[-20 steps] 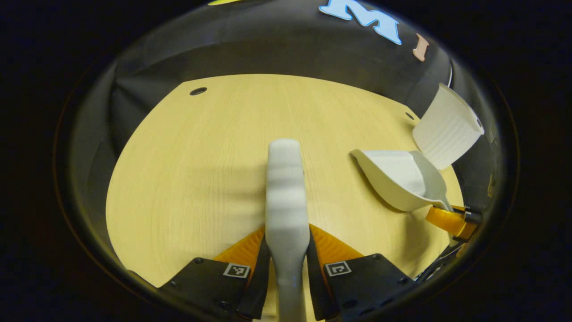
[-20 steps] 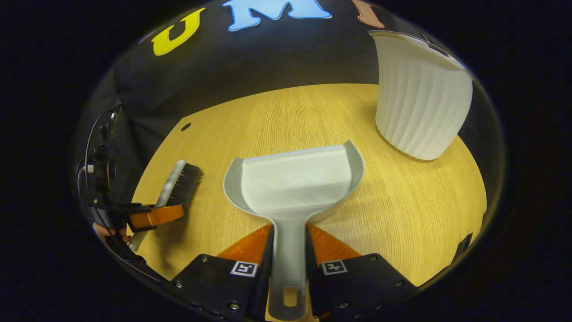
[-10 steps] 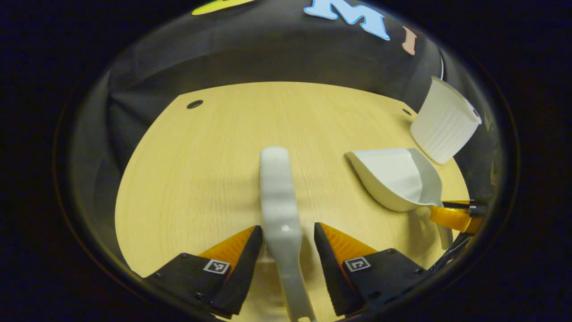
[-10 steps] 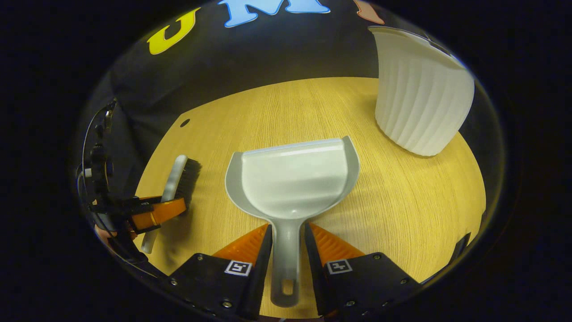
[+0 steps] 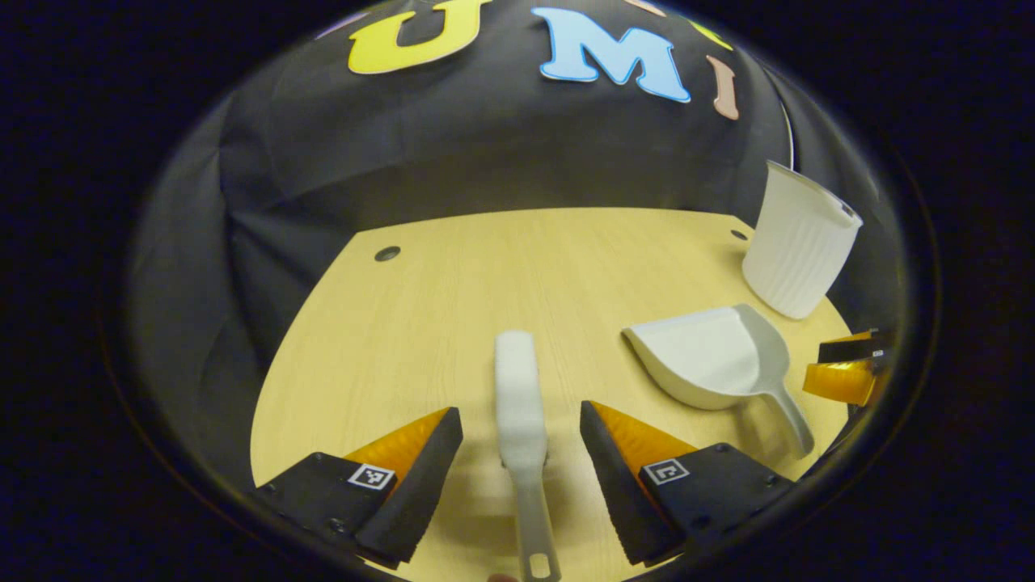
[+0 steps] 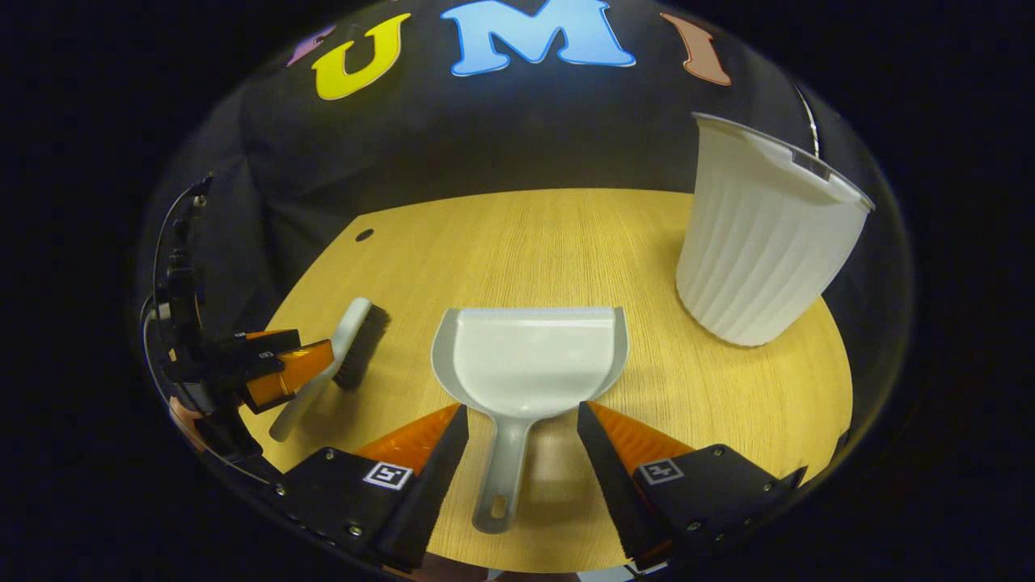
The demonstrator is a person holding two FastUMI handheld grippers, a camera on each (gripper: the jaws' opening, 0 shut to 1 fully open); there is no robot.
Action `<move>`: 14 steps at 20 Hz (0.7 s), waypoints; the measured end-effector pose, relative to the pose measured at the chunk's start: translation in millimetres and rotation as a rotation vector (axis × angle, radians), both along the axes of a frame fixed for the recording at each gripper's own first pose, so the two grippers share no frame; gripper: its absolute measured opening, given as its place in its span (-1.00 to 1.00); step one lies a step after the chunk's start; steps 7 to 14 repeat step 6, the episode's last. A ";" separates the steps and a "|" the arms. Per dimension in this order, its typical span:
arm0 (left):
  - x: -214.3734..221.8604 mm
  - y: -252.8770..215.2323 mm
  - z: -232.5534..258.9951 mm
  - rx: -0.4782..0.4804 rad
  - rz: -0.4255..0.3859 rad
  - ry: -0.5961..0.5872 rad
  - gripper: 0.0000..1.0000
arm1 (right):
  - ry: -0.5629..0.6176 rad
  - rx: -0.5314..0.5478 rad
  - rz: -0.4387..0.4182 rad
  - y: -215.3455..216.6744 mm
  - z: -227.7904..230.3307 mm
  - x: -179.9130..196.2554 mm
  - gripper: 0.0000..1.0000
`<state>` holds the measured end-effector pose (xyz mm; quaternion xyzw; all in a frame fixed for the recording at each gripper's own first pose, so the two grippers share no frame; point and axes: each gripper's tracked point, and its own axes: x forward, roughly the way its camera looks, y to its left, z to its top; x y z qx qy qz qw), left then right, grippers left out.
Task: Pick up the small broom and dustpan from the desktop, sweep the trash into the dustpan with the broom, and then empty the trash into the garbage bin.
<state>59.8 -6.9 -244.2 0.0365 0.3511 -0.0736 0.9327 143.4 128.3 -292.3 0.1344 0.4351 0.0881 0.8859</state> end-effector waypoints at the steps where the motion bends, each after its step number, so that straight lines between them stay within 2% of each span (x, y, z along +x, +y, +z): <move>1: -1.3 -1.9 12.7 -0.012 0.012 -0.042 0.89 | -0.037 -0.003 0.002 -4.8 12.0 2.4 0.82; 3: -3.3 -3.9 43.0 -0.037 0.031 -0.137 0.91 | -0.120 -0.020 -0.004 -15.0 34.8 11.3 0.92; 6: -11.5 -3.2 91.4 -0.060 0.057 -0.299 0.89 | -0.264 -0.025 -0.023 -25.3 73.2 26.1 0.92; 14: -11.5 -3.2 91.4 -0.060 0.057 -0.299 0.89 | -0.264 -0.025 -0.023 -25.3 73.2 26.1 0.92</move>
